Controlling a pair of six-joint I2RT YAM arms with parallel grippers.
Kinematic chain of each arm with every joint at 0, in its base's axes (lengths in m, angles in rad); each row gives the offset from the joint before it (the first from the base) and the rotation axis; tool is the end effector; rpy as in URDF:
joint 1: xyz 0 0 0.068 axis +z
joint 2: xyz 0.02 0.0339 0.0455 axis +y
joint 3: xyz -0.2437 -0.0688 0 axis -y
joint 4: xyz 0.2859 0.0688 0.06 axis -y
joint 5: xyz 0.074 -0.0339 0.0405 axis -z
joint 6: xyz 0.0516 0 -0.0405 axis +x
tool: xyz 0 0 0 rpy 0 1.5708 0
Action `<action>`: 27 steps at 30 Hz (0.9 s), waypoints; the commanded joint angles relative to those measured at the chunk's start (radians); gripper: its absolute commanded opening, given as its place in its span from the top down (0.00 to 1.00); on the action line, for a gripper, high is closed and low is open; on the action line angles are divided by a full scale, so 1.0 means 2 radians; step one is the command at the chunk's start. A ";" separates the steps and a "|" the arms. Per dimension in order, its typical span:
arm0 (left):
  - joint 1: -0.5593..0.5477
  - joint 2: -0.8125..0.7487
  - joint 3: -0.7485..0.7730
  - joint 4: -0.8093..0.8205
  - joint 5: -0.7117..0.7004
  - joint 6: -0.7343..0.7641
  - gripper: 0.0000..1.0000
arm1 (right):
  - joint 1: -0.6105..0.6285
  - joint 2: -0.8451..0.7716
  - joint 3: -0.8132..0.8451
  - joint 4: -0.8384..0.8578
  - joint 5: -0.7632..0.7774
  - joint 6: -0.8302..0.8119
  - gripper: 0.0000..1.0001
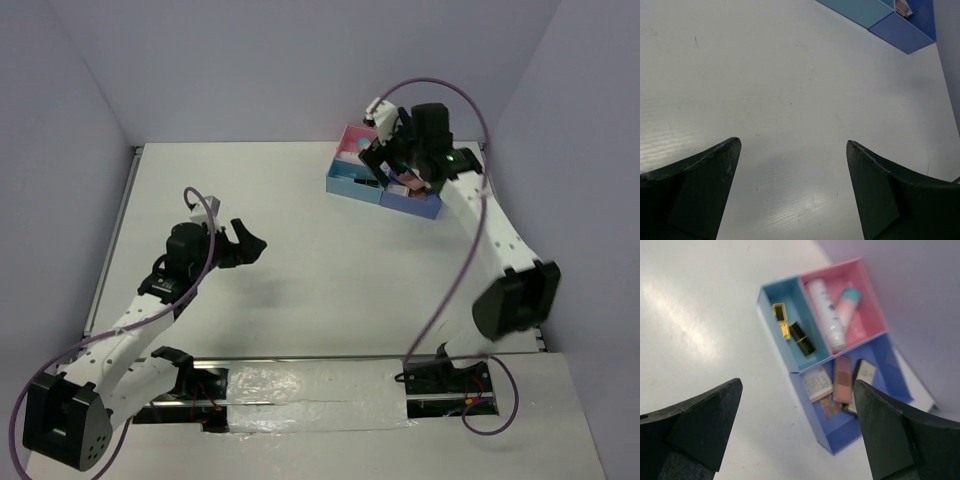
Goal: Organize the makeup
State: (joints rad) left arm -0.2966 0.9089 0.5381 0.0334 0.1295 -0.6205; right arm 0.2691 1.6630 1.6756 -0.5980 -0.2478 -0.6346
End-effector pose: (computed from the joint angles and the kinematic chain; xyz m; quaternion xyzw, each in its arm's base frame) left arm 0.2625 -0.0872 0.2166 -0.0943 0.8095 -0.3028 0.4941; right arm 0.4121 0.1268 0.3512 -0.4343 0.7610 0.0218 0.4813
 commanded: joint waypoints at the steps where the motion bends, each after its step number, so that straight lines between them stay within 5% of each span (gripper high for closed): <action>1: 0.003 0.017 0.037 0.029 0.023 0.029 0.01 | -0.006 -0.096 -0.095 0.094 0.014 0.069 0.00; 12: 0.003 0.047 0.094 0.002 0.037 0.060 0.01 | -0.070 -0.246 -0.190 0.114 -0.058 0.182 0.00; 27: 0.003 0.032 0.124 -0.040 0.032 0.068 0.01 | -0.070 -0.355 -0.309 0.158 0.036 0.250 0.00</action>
State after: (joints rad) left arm -0.2966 1.0027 0.7425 -0.0563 0.1825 -0.4973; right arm 0.1284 0.9833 1.0866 -0.3542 -0.2626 -0.2058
